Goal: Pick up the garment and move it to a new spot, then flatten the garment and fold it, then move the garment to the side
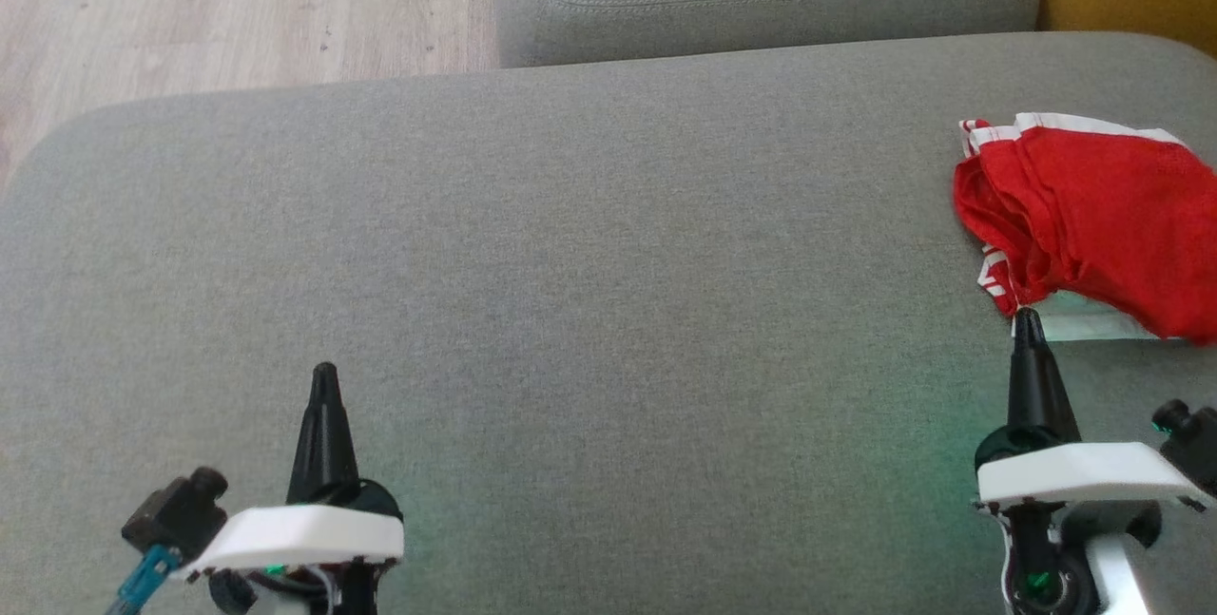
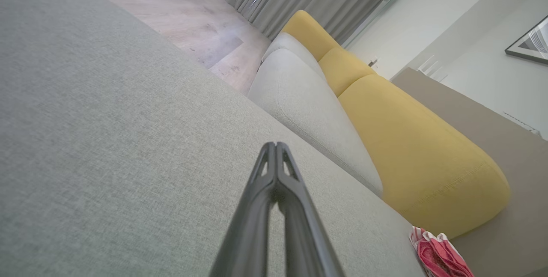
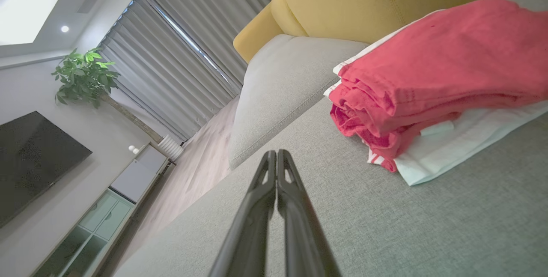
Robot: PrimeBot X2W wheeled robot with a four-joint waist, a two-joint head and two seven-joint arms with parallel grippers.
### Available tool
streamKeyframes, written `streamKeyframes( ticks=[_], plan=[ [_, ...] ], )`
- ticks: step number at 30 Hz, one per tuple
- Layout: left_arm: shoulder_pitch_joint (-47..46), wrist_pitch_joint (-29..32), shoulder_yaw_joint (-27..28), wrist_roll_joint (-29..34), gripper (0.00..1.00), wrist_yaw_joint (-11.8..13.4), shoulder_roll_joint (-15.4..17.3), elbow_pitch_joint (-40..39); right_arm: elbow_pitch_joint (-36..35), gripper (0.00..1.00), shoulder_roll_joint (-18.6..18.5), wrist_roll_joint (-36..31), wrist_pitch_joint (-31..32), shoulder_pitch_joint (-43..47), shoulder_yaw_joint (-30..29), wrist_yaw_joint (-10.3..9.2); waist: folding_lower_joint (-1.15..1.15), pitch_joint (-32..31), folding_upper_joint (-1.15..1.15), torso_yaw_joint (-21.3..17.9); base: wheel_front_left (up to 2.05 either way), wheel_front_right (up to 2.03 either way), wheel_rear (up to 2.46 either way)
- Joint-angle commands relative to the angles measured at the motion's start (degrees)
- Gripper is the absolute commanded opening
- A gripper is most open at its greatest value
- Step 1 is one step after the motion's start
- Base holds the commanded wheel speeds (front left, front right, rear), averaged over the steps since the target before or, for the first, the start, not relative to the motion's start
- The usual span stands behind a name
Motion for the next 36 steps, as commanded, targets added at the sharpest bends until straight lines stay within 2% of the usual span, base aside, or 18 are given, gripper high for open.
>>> streamKeyframes(
  ticks=[1, 36],
  plan=[
    [-3.02, 0.39, 1.58, -1.33, 0.00, -0.38, 0.85, -1.45, -1.69, 0.00, -1.15, 1.59, 0.31, -2.89, 0.23, 0.17, 0.00, -0.04, 0.00, -0.01, 0.00, 0.00, 0.00],
    [-3.81, 6.01, 6.68, -22.21, 0.00, -1.49, 1.16, 0.26, -0.82, 0.00, -1.44, 24.21, 5.88, -3.40, -1.74, 0.29, 0.00, -1.23, 0.00, -0.41, 0.00, 0.00, 0.00]
  ],
)
